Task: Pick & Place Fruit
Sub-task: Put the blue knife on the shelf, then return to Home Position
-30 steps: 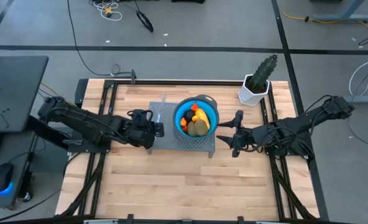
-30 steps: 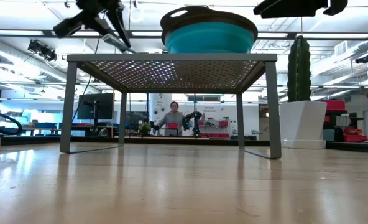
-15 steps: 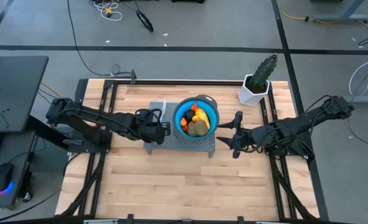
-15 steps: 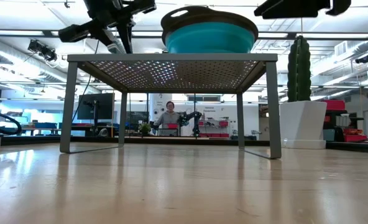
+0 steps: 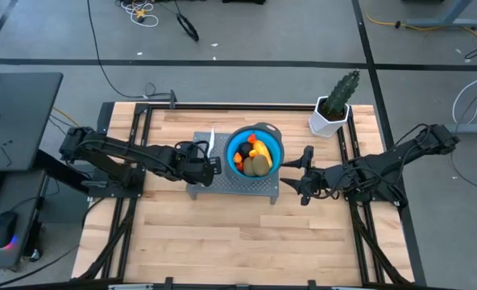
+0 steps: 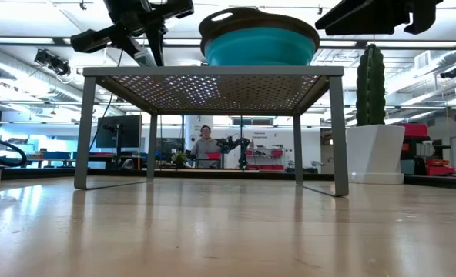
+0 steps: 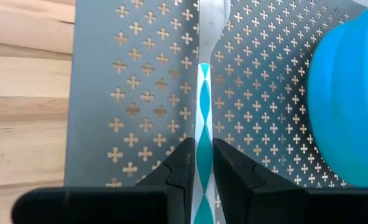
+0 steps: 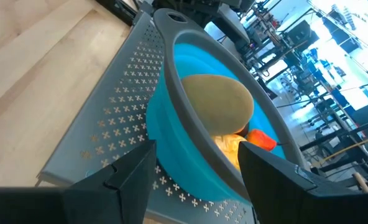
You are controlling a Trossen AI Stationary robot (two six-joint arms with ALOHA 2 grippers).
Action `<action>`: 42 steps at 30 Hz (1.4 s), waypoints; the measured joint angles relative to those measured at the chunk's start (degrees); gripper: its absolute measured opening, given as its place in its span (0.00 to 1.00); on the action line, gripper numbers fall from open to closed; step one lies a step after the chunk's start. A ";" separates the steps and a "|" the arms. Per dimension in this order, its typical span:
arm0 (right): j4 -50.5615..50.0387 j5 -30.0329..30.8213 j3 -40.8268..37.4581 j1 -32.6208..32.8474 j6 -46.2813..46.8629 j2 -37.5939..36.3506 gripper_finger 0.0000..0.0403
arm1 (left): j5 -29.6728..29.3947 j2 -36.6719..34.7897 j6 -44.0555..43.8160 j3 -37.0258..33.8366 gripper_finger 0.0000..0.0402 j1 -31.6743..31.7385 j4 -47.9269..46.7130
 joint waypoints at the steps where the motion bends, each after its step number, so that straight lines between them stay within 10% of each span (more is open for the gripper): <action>1: 0.00 0.02 0.00 -0.02 0.00 0.00 0.59 | -0.26 0.00 0.00 0.00 0.15 0.00 -0.20; 29: -0.26 -0.02 -0.02 0.00 0.01 0.00 0.59 | 3.03 0.07 -0.68 -1.68 0.16 -0.02 0.78; 42: -0.49 -0.04 -0.02 0.00 0.44 0.00 0.59 | 3.66 0.02 0.46 -1.66 0.42 -0.02 1.25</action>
